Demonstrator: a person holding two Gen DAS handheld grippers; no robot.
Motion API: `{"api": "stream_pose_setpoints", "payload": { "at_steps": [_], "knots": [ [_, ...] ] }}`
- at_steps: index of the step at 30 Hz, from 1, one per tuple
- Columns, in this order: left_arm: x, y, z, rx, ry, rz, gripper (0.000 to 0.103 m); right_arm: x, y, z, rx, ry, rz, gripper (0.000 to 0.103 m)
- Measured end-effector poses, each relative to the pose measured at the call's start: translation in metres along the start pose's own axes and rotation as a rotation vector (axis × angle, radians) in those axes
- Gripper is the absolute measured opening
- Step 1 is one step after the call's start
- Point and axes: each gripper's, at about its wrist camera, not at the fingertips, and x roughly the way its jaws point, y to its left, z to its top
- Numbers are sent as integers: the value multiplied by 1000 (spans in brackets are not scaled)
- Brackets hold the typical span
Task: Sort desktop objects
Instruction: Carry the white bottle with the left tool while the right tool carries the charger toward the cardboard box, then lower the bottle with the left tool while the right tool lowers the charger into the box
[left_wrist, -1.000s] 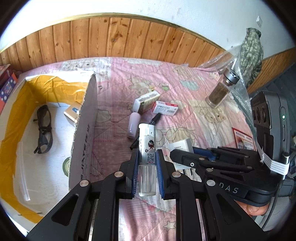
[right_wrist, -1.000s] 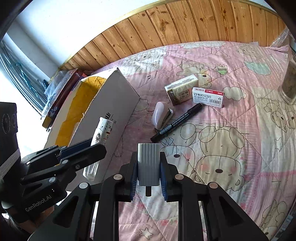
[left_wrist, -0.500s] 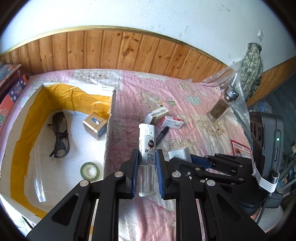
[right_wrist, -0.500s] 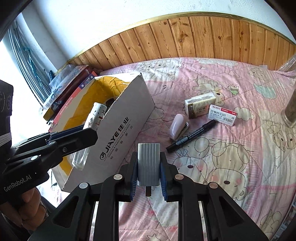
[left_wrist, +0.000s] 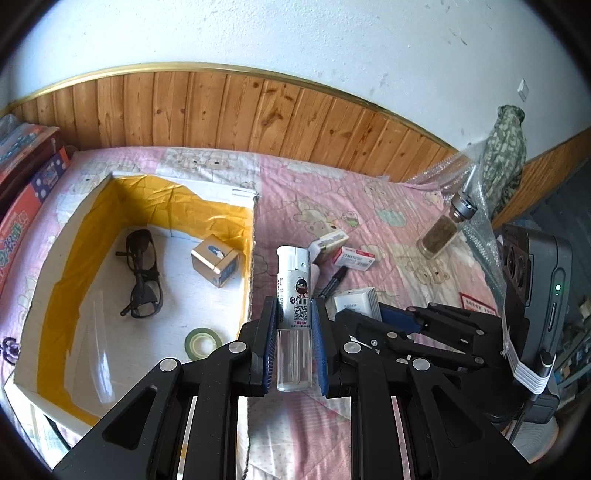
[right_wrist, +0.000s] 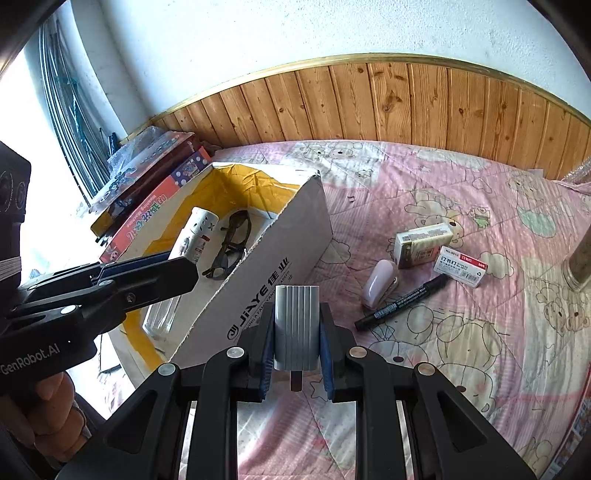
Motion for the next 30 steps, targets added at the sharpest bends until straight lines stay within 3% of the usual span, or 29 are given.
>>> {"api": "stream_pose_setpoints", "payload": {
  "at_steps": [30],
  "knots": [
    [-34,63,1,-100,-50,26,18,5,73,23,-92,-66,18,23]
  ]
}}
